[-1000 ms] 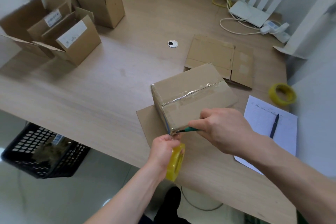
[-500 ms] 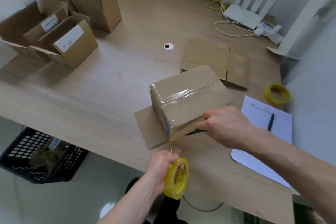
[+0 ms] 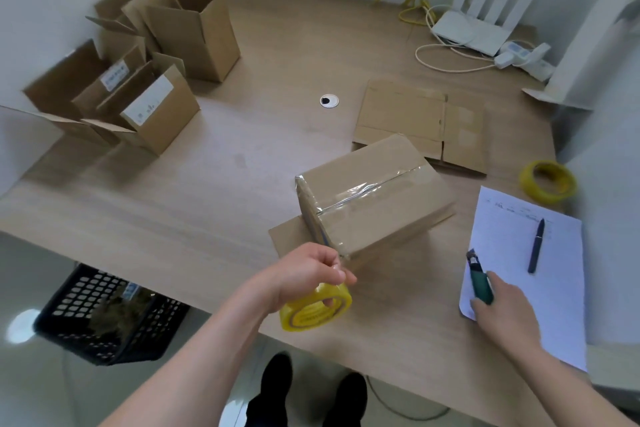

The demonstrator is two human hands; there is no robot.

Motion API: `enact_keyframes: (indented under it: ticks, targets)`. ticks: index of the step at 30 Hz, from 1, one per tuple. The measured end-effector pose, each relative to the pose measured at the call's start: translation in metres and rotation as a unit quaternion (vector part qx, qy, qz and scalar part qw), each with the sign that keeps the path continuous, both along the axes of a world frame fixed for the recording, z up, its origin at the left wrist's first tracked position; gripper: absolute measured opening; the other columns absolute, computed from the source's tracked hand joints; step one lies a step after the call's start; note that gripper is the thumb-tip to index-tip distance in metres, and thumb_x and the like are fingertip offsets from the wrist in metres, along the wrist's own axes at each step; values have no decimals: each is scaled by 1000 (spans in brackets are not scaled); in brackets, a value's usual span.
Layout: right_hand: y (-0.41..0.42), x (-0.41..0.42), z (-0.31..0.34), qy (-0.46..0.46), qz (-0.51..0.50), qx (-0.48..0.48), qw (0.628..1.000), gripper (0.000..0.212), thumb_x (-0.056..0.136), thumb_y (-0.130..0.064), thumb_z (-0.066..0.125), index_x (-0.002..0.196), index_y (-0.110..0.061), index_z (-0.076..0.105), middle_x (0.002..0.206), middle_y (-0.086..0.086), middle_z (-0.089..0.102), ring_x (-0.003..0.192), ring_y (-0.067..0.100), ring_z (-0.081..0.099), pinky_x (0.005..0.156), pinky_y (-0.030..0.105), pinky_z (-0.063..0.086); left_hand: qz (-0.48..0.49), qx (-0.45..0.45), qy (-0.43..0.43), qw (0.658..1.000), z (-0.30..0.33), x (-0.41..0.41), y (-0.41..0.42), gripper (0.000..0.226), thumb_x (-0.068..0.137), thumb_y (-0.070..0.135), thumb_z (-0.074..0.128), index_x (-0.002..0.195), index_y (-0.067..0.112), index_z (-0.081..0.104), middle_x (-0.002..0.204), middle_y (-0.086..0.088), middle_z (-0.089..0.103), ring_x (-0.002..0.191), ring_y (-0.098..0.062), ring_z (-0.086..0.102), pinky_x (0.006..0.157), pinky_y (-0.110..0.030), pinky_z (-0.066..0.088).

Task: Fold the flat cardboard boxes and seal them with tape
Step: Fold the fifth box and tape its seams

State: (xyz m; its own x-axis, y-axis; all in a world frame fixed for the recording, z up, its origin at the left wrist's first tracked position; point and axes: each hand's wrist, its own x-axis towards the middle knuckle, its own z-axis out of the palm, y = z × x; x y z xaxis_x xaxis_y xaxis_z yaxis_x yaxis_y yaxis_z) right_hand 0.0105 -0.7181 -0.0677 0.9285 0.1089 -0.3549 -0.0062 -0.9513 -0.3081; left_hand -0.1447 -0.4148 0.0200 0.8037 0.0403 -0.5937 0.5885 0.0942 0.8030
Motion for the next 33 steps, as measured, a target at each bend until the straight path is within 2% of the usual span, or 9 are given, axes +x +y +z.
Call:
enact_keyframes:
  ticks: [3,6,11,14,17,20,24,28,33]
  targets:
    - [36,27,32,-83,-17,133,987,66,89,-38,64,146,-19,39,148,4,44,136,25,38,107,45,34,-4,23,7,1000,-6,3,-2,27,89,-7,54,68,10,49,111,-22,70,72,-2,67,64,-29,54]
    - [81,68,68,-77,48,225,970,79,87,-53,62,153,-29,27,158,-5,31,145,17,27,113,39,26,30,16,11,999,-7,-1,-6,22,86,-4,58,70,8,51,111,-19,70,71,-7,66,73,-36,53]
    - [123,82,78,58,120,234,963,74,86,-47,68,150,-36,33,150,-9,43,127,11,46,93,24,34,92,32,-5,995,7,-13,-4,12,68,15,63,69,9,54,105,-28,66,58,-21,63,70,-32,50]
    - [130,53,79,7,65,195,979,80,74,-62,71,142,-37,36,138,-8,55,113,16,55,73,21,35,164,17,-11,986,5,-18,20,16,76,9,66,66,13,54,84,-28,62,58,-29,64,65,-30,50]
    - [153,1,72,49,33,187,981,99,56,-77,66,135,-35,24,127,-3,60,109,29,62,83,36,50,253,9,-29,967,4,-10,63,28,91,-1,55,65,9,52,79,-24,67,63,-31,66,57,-27,51]
    - [176,-38,62,92,17,204,975,99,54,-83,57,134,-39,17,124,1,58,110,32,61,90,47,52,255,31,-40,966,10,4,102,26,92,2,55,68,11,51,70,-22,64,64,-30,64,62,-30,52]
    - [189,-11,77,-91,-29,130,987,116,53,-81,59,148,-36,11,149,2,41,131,24,47,96,44,44,184,69,-29,980,13,13,137,16,91,6,58,76,10,55,66,-22,62,54,-26,60,51,-22,46]
    - [222,-4,79,-21,68,175,982,110,54,-60,75,151,-30,32,148,-2,40,136,17,37,107,32,34,127,75,-32,989,15,27,159,17,92,6,58,76,7,53,68,-26,60,53,-28,59,51,-22,47]
    - [267,-40,71,-61,-33,38,997,111,43,-89,57,138,-35,38,129,3,53,119,26,54,91,41,48,90,55,-50,993,20,48,187,30,93,0,55,67,11,44,81,-8,66,46,-25,55,50,-26,48]
